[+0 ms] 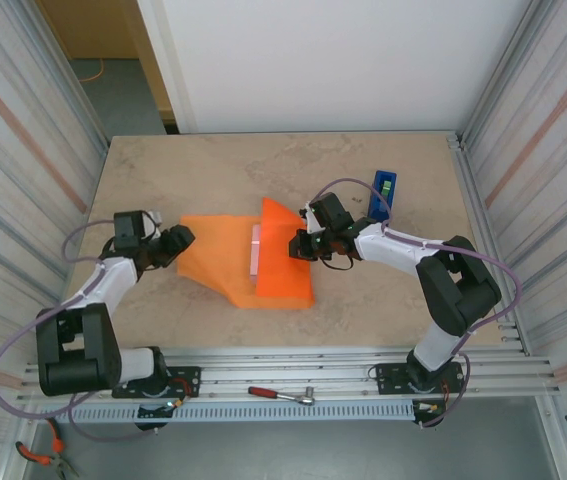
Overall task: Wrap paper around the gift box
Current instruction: Second fold the wrapping paper around the gift box.
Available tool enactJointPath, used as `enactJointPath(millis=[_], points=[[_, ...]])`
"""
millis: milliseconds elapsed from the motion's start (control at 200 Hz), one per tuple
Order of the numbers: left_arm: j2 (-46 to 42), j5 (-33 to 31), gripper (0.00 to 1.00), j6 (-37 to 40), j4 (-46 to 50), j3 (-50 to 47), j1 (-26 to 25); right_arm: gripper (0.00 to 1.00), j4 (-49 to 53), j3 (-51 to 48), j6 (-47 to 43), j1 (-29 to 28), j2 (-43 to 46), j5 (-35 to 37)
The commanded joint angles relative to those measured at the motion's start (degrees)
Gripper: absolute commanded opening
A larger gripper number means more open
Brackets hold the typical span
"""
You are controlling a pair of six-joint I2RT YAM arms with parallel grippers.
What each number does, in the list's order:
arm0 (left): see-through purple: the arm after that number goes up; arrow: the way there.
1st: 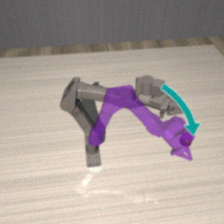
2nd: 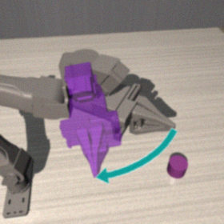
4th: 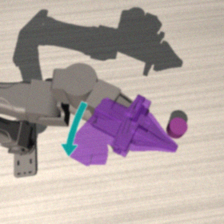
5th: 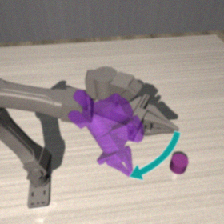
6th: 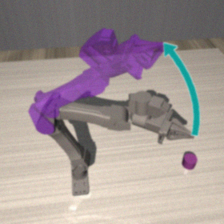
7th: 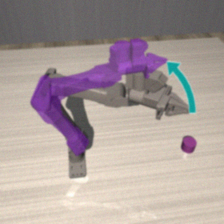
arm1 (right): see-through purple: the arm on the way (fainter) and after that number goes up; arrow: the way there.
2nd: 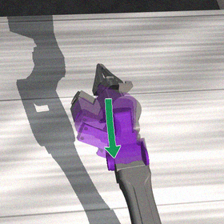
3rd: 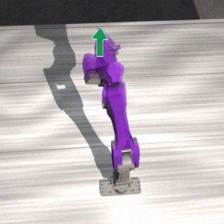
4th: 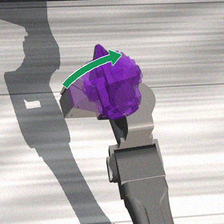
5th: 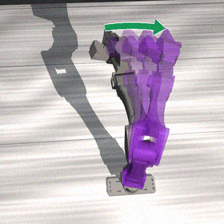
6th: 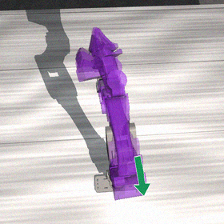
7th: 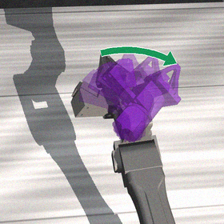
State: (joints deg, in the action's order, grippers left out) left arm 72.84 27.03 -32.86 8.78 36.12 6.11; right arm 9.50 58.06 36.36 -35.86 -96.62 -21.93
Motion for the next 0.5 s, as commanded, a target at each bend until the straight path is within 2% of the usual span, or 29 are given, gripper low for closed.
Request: enactJointPath(millis=[0,246,406,496], points=[[-3.8,2.3,0.49,1.0,5.6,-1.9,1.2,0.0,6.4,-1.8,-1.7,0.4,-1.0,2.8],[-9.2,2.8,0.24,0.8,8.5,-4.3,1.9,0.0,6.5,-1.6,-1.8,0.3,-1.3,2.7],[-10.0,4.4,0.0,1.1,8.6,-5.4,1.9,0.0,6.5,-1.6,-1.8,0.3,-1.4,2.7],[-11.6,6.0,0.0,1.5,7.2,-5.9,1.9,0.0,6.5,-1.6,-1.8,0.2,-1.4,2.7]])
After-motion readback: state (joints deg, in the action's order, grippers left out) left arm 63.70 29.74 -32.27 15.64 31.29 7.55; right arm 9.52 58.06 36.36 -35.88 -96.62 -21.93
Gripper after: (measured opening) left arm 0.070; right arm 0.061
